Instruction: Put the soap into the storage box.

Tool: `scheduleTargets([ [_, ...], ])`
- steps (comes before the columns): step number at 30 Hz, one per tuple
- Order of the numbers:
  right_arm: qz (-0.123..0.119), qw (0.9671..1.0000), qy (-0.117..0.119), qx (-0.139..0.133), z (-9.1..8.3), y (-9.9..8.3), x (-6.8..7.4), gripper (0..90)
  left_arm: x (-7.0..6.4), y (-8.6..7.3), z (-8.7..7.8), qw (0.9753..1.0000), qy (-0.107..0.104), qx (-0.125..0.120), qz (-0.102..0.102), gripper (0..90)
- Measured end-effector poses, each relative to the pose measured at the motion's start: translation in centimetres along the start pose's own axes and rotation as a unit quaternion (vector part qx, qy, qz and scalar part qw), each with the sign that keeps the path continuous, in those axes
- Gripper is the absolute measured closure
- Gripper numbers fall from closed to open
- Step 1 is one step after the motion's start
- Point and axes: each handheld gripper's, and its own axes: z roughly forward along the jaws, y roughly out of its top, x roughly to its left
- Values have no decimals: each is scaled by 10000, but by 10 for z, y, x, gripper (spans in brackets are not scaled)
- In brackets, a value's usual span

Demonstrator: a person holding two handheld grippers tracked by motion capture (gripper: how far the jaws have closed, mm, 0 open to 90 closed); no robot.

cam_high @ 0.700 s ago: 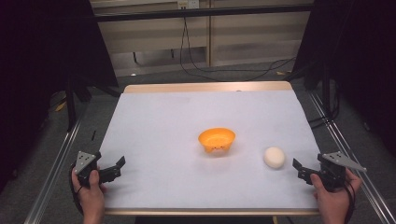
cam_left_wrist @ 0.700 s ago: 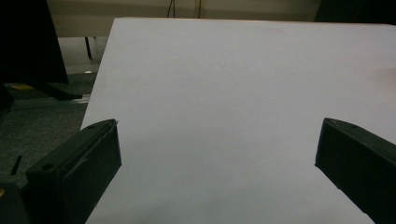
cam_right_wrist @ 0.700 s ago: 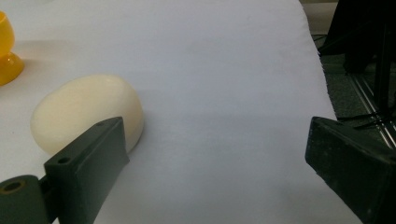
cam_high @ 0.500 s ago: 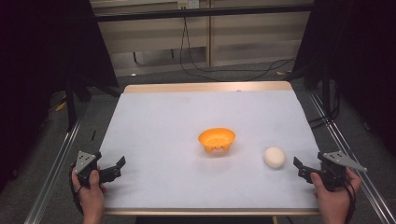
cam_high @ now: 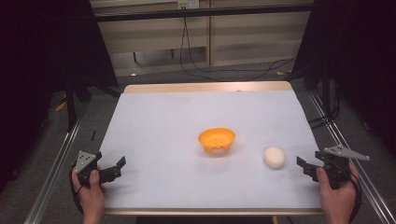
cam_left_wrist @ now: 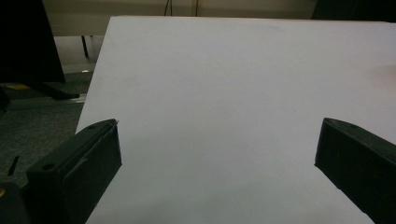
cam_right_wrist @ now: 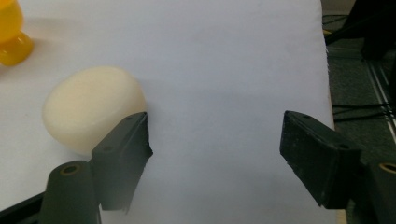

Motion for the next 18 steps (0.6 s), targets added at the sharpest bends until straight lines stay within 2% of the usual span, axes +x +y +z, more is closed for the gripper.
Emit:
scheduleTargets([
  [3, 53, 9999, 121, 72, -1, 2, 0, 242, 0, 0, 0, 10000, -9, -15, 4, 3],
  [6, 178, 9986, 490, 92, -3, 4, -2, 239, -1, 0, 0, 10000, -23, -23, -3, 3],
  [11, 21, 9972, 619, 427, 2, 9, 4, 187, 0, 0, 0, 10000, -31, -15, 8, 3],
  [16, -174, 9960, 653, 589, 7, 15, 13, 157, 0, 0, 0, 10000, -33, 3, 37, 3],
  [18, -225, 9951, 739, 623, 9, 18, 16, 151, 0, 0, 0, 10000, -16, 21, 60, 3],
])
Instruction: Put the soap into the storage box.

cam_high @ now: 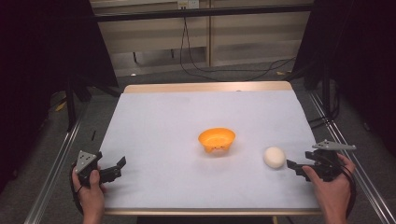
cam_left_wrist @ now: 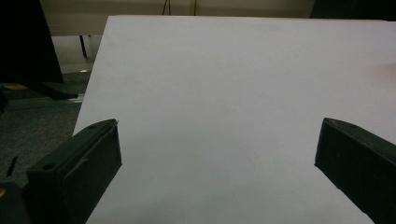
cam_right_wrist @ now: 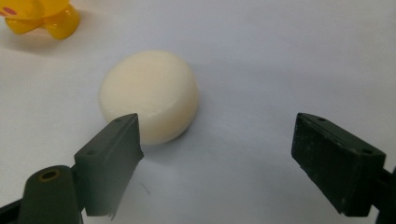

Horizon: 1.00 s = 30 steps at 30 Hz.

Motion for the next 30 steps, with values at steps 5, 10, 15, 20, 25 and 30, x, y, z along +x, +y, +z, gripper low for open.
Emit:
scheduleTargets([
  [5, -263, 9993, 94, 262, 7, 15, 8, 132, 0, 0, 0, 10000, -21, 2, -18, 3],
  [10, -237, 9986, 227, 420, 12, 30, 12, 131, -1, 0, 1, 10000, -26, 6, -35, 3],
  [15, -309, 9971, 267, 649, 23, 37, 21, 113, -1, 0, 1, 10000, -49, 20, -28, 3],
  [20, -307, 9963, 313, 736, 35, 38, 27, 110, -1, 0, 1, 10000, -19, 44, 7, 3],
  [25, -371, 9953, 324, 835, 44, 41, 34, 111, -1, 0, 1, 10000, -18, 49, 13, 3],
  [30, -269, 9950, 176, 948, 51, 40, 36, 124, -1, 0, 1, 10000, -34, 57, 10, 3],
])
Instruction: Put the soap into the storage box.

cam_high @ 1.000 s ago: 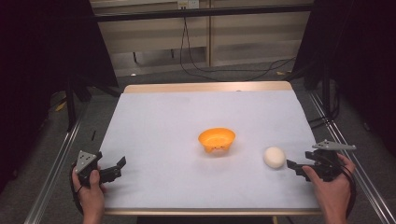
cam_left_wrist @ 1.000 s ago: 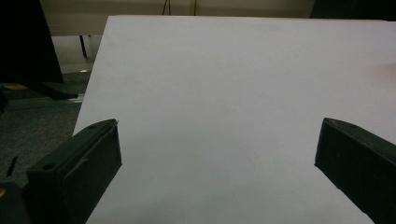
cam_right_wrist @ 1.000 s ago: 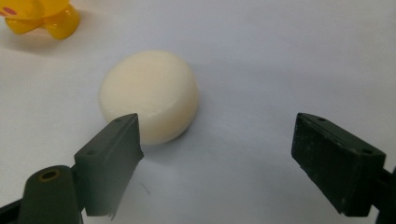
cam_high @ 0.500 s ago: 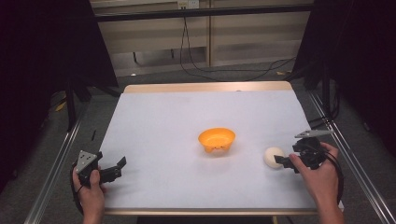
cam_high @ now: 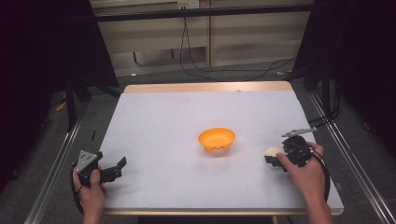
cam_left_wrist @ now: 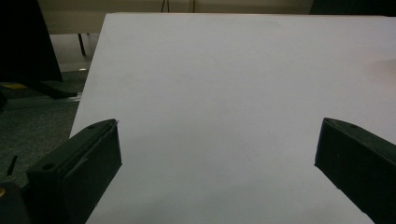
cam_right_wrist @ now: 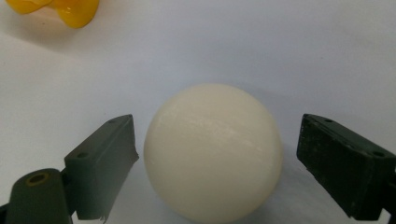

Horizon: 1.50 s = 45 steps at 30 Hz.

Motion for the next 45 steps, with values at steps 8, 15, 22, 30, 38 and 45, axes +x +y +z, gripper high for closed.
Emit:
scheduleTargets([
  [8, 60, 10000, -51, 50, 7, -2, 2, 178, 0, 0, 0, 10000, -20, 18, 23, 3],
  [15, 100, 9999, -23, 16, 11, -4, 2, 232, -1, 0, 1, 10000, -20, 11, 26, 4],
  [22, 90, 9999, -77, 27, 11, -3, 2, 235, -1, 0, 1, 10000, -35, 22, 23, 4],
  [30, 62, 10000, 50, -41, 11, 4, 5, 236, -1, 0, 1, 10000, -32, 32, 32, 4],
  [38, 4, 9998, 145, -107, 7, 17, 12, 236, -1, 0, 1, 10000, -62, 30, 36, 4],
  [45, -92, 9996, 228, -131, 5, 29, 20, 236, -1, 0, 2, 10000, -61, 65, 36, 2],
])
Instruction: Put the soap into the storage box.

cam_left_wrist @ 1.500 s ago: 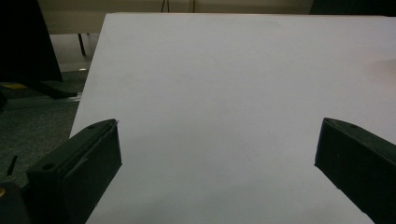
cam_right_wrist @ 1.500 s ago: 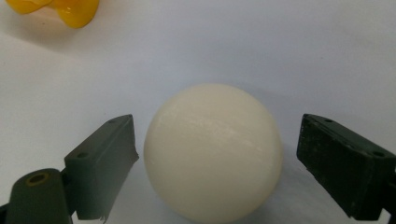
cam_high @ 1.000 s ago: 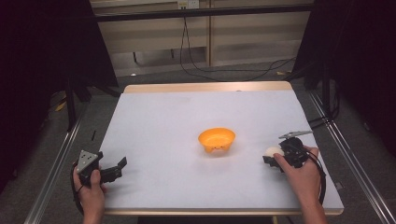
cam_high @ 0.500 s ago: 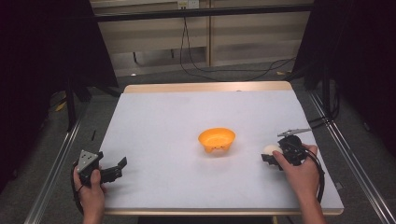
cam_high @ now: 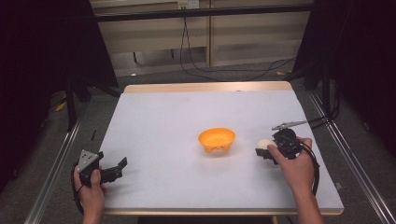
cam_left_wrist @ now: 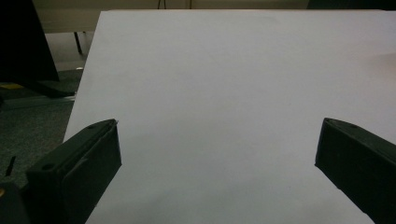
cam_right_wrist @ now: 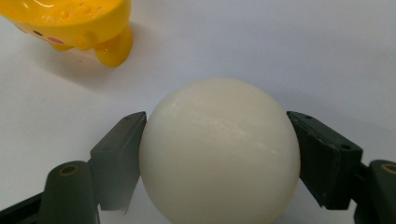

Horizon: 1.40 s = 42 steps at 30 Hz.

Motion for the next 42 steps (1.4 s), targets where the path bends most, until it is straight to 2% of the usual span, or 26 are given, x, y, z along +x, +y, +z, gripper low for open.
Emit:
scheduleTargets([
  [14, -149, 9996, 202, -121, 0, 28, 20, 236, 0, 0, 0, 10000, -7, 5, 11, 2],
  [19, -281, 9991, 265, -165, 0, 36, 26, 236, 0, 0, 0, 10000, -4, 3, -9, 2],
  [29, -351, 9986, 339, -206, -4, 51, 34, 236, 0, 0, 0, 10000, -6, 16, 0, 2],
  [42, -475, 9974, 491, -220, 7, 65, 49, 236, 0, 0, 0, 10000, -20, 12, 15, 2],
])
